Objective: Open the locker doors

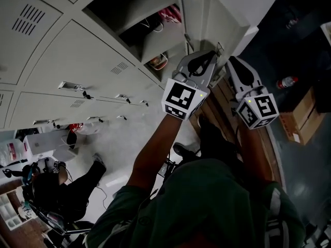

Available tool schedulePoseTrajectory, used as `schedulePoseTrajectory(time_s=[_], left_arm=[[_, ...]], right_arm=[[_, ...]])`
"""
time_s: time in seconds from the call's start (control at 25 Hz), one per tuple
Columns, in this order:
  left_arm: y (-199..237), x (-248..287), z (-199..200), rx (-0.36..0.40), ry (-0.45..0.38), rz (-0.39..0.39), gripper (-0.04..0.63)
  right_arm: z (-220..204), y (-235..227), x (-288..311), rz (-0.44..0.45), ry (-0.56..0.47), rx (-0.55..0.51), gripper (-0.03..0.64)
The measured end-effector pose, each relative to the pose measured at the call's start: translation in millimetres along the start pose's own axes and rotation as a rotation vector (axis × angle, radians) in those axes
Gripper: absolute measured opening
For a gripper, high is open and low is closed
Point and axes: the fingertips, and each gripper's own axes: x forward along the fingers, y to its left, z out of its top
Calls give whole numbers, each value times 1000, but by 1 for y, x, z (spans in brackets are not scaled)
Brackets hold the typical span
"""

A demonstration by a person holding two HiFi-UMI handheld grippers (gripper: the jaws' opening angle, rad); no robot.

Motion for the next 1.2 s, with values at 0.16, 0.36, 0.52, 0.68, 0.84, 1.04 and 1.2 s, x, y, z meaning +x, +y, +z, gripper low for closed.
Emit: schedulePoseTrajectory(time_s=[0.16,0.36,0.52,0.68,0.84,1.04,1.2], left_arm=[[1,-6,2,22,-1,28,-14],[27,-50,10,39,-12,127,-14],[60,-116,19,48,-23,266,-14],[86,-197,24,52,-25,404,-14],[109,-291,30,72,-29,554,-14],[132,-411,31,51,-47,751,-14],[135,-487,38,67,-54,845,-14]], right_arm=[[22,0,-14,-16,-62,-30,40],[53,31,-28,1,-146,-112,31],[58,83,-17,103,-154,-180,28],[45,142,1,241,-113,-162,18],[43,213,13,373,-104,-198,6],[42,298,29,510,-106,-213,6],[31,366,41,613,-81,-183,6]])
